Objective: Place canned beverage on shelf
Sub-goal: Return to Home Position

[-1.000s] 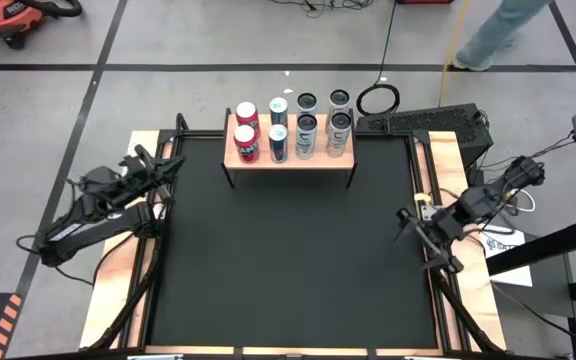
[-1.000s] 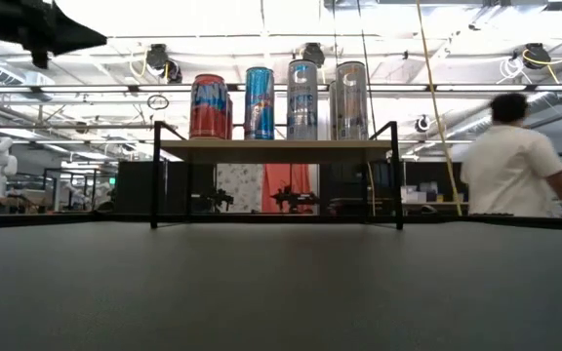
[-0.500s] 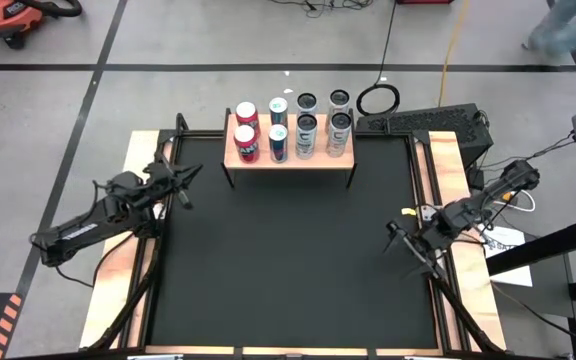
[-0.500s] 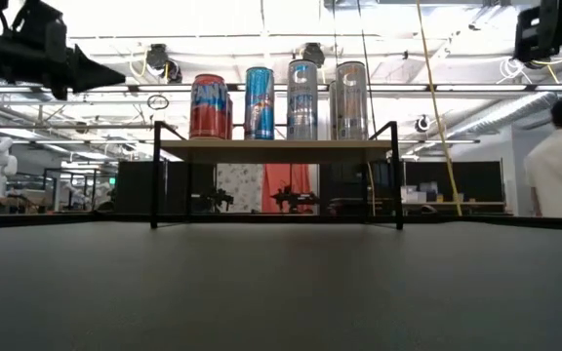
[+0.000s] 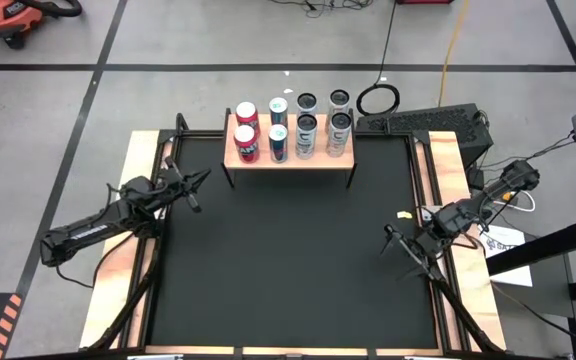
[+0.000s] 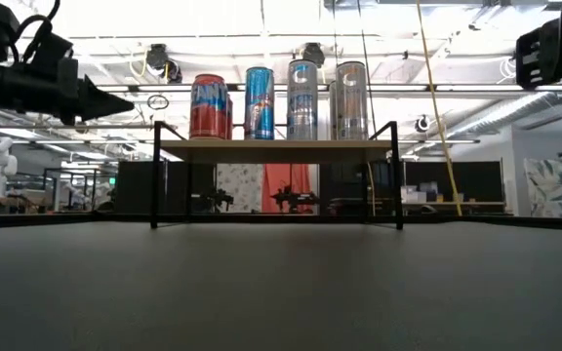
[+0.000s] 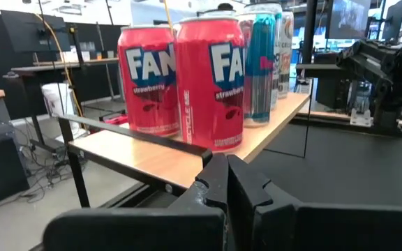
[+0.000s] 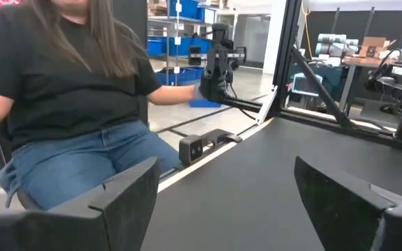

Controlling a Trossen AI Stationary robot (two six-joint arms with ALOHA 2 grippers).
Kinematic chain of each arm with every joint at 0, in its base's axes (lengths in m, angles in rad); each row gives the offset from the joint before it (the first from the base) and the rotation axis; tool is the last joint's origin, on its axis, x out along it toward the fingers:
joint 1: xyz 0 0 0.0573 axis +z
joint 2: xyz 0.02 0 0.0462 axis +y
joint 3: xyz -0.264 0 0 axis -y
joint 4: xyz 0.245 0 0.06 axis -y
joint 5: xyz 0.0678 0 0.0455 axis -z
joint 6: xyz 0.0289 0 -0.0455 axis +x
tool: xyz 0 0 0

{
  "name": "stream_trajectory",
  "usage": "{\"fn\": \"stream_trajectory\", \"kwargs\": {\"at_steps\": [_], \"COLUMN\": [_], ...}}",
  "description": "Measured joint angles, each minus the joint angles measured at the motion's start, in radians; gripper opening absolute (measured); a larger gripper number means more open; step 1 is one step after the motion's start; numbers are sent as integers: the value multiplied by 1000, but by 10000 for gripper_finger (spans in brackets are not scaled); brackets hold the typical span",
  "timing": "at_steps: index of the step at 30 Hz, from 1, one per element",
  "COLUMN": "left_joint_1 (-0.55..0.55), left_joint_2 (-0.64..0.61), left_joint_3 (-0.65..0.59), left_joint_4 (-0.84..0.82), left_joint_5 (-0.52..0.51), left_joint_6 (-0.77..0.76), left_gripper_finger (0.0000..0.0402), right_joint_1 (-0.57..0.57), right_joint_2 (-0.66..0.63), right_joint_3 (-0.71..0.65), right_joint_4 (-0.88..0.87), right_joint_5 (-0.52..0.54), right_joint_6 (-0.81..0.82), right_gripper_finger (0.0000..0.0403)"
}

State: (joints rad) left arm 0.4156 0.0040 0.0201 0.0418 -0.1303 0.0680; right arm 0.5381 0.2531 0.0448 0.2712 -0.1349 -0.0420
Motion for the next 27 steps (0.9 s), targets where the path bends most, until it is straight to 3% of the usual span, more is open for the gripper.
{"fn": "stream_trajectory", "kwargs": {"at_steps": [27], "left_joint_1": [0], "left_joint_2": [3], "left_joint_3": [-14], "left_joint_4": [-8], "left_joint_5": [26], "left_joint_6": [-33], "left_gripper_finger": [0], "right_joint_1": [0], "right_joint_2": [0], "right_joint_3": [-3], "right_joint_4": [-63], "right_joint_5": [2], "right_joint_6": [31], "right_gripper_finger": [312]}}
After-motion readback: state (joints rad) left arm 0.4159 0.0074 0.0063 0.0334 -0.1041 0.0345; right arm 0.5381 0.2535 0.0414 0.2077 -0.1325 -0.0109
